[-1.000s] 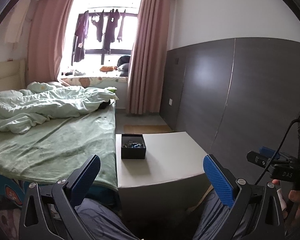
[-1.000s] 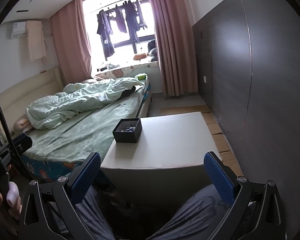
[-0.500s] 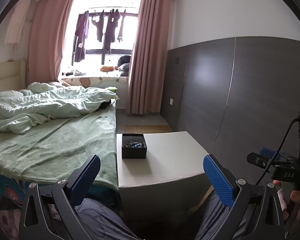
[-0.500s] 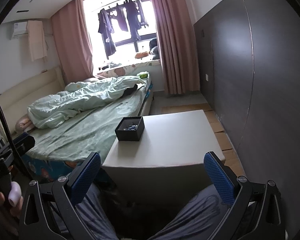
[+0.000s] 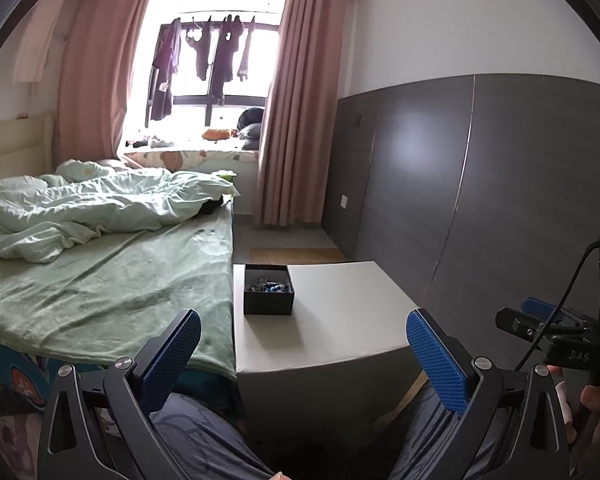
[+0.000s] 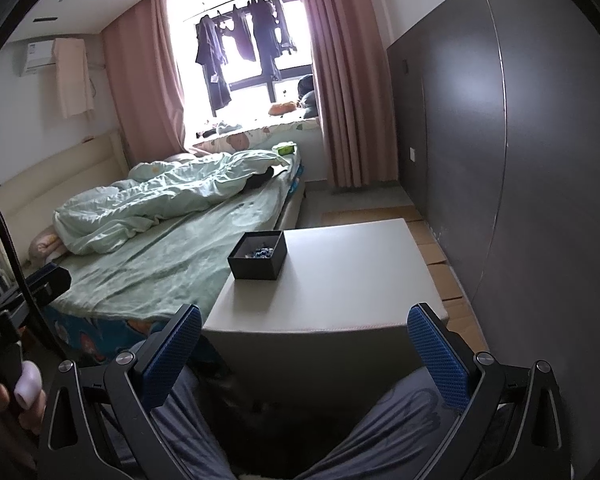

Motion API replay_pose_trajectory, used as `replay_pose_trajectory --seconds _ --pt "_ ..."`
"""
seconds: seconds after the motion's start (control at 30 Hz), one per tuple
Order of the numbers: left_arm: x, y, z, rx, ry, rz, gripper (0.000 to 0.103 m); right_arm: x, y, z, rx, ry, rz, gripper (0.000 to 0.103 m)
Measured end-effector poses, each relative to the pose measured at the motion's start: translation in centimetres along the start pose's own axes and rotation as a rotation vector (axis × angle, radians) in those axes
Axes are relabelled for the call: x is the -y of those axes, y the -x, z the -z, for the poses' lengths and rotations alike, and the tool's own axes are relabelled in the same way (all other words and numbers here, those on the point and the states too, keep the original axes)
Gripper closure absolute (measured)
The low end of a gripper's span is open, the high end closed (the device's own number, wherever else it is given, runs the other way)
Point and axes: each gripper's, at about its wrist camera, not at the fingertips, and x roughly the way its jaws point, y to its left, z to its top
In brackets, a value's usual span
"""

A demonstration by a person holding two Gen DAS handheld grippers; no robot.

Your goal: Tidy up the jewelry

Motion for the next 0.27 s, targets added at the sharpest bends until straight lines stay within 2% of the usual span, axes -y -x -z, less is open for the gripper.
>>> replay_pose_trajectory --seconds 0.27 --pt "-0.7 -1.3 -0.6 -0.004 0.012 0.010 0.000 -0.1 -1.1 -0.5 -0.018 0.012 0.001 0.000"
